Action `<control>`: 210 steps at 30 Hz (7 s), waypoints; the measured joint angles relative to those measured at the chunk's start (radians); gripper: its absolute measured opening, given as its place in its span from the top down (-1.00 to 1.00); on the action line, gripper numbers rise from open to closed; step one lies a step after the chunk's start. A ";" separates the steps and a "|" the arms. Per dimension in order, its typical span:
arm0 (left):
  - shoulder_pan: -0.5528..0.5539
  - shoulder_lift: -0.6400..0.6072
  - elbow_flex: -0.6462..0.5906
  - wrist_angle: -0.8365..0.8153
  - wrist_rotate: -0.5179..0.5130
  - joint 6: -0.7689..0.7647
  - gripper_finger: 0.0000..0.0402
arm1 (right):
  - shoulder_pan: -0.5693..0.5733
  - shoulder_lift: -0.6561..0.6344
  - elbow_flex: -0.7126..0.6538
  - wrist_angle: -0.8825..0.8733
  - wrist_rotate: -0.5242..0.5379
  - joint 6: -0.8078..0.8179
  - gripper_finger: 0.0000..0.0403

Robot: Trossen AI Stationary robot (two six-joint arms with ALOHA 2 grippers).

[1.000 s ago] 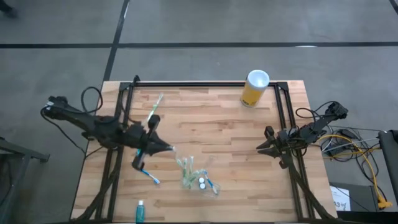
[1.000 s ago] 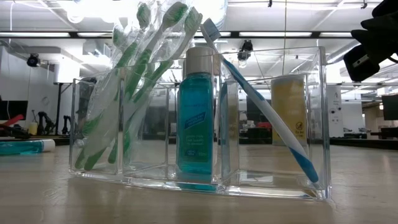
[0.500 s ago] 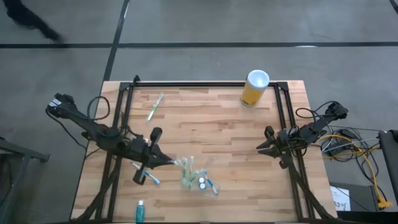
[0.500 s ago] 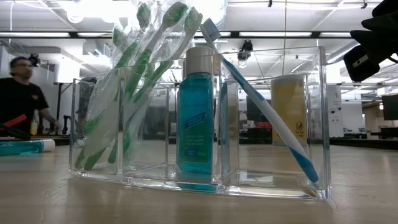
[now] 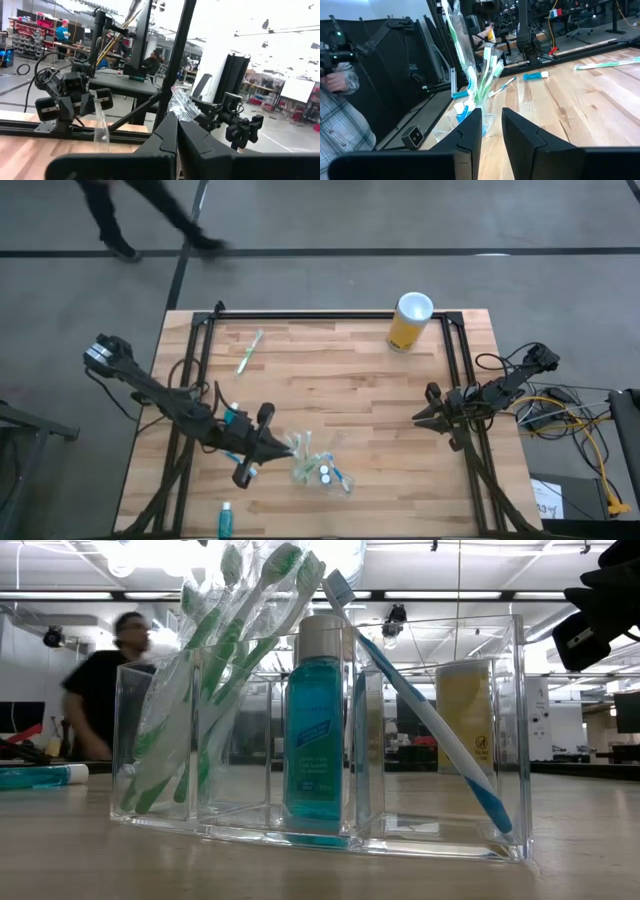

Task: Pick & Place toothbrushing station
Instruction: Put the green toothbrush into the transparent organizer

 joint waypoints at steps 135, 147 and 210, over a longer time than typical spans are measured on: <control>-0.039 -0.028 -0.158 -0.098 -0.256 -0.061 0.47 | 0.000 0.000 0.000 0.000 0.000 0.000 0.62; -0.020 -0.137 -0.143 -0.242 -0.572 -0.048 0.47 | 0.000 0.000 0.000 0.000 0.000 0.000 0.63; 1.427 0.358 0.303 -1.364 0.275 -0.121 0.02 | 0.000 0.000 0.000 0.000 0.000 0.000 0.65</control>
